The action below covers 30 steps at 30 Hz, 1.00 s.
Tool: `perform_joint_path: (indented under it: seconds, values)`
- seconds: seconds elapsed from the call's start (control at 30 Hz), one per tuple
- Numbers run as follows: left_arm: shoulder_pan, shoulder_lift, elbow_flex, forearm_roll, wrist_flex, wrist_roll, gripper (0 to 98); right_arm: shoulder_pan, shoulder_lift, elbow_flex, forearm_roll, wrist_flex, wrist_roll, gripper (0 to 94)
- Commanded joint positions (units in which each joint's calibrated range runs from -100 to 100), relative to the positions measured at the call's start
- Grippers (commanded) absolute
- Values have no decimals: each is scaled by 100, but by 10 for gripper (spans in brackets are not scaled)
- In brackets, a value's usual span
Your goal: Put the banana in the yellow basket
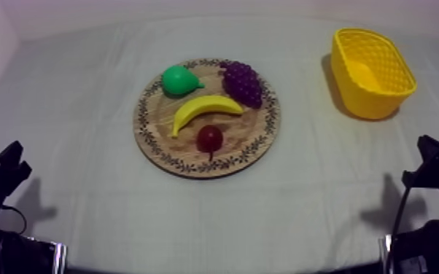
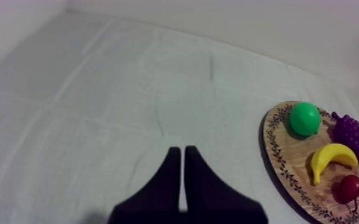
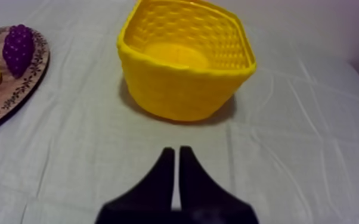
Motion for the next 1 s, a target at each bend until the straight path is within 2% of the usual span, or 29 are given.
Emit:
perform_joint_path:
  seconds: [0.0, 0.97]
  values:
    - [2, 0, 1, 0, -2, -1, 0, 2, -3, 4, 2, -2, 3, 6]
    - [2, 0, 1, 0, -2, -1, 0, 8, -3, 4, -7, -2, -108, 6]
